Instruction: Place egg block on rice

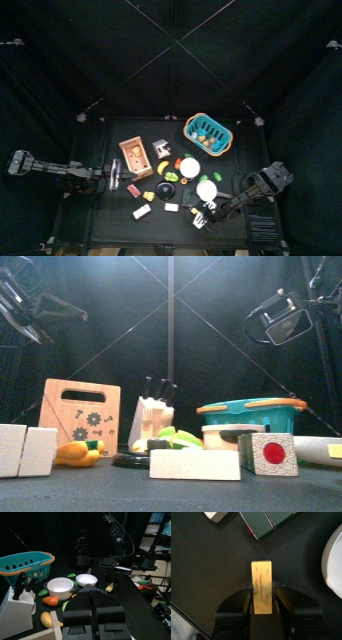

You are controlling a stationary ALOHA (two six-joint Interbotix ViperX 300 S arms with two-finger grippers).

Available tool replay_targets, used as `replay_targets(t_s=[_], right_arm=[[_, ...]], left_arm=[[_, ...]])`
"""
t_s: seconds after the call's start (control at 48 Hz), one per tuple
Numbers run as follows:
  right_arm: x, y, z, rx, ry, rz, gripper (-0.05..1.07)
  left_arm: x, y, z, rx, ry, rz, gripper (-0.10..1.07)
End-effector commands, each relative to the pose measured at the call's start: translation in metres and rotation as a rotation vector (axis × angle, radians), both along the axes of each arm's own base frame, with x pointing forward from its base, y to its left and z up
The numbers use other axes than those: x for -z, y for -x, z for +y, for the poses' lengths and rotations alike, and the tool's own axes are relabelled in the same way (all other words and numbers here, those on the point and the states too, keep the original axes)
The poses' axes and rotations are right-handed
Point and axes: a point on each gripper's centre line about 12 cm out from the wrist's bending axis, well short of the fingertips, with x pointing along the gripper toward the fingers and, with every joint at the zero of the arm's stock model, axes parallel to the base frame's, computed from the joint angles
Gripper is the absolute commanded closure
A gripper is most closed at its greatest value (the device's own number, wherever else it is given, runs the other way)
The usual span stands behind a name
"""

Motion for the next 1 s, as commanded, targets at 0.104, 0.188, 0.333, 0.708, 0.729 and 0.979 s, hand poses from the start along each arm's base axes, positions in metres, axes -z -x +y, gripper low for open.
replay_targets(t_s=[0.104,0.188,0.333,0.708,0.729,0.979], right_arm=[[-0.048,-0.018,-0.009,-0.010,-0.022,-0.151,0.40],[-0.058,-0.025,-0.017,-0.040,0.022,-0.202,0.40],[-0.072,-0.040,-0.031,-0.076,0.082,-0.280,0.40],[-0.072,-0.071,-0.053,-0.176,0.098,-0.387,0.40],[-0.072,-0.072,-0.053,-0.183,0.100,-0.388,0.40],[-0.069,-0.089,-0.059,-0.252,0.142,-0.371,0.40]], left_arm=[[-0.006,-0.002,0.000,-0.003,0.002,-0.021,0.78],[-0.006,-0.002,0.000,-0.001,0.000,-0.021,0.78],[-0.006,-0.002,0.000,-0.003,0.000,-0.021,0.78],[-0.004,-0.002,0.001,-0.004,0.000,-0.017,0.78],[-0.004,-0.002,0.001,-0.004,0.000,-0.015,0.78],[-0.004,-0.002,0.001,-0.006,0.002,-0.017,0.78]])
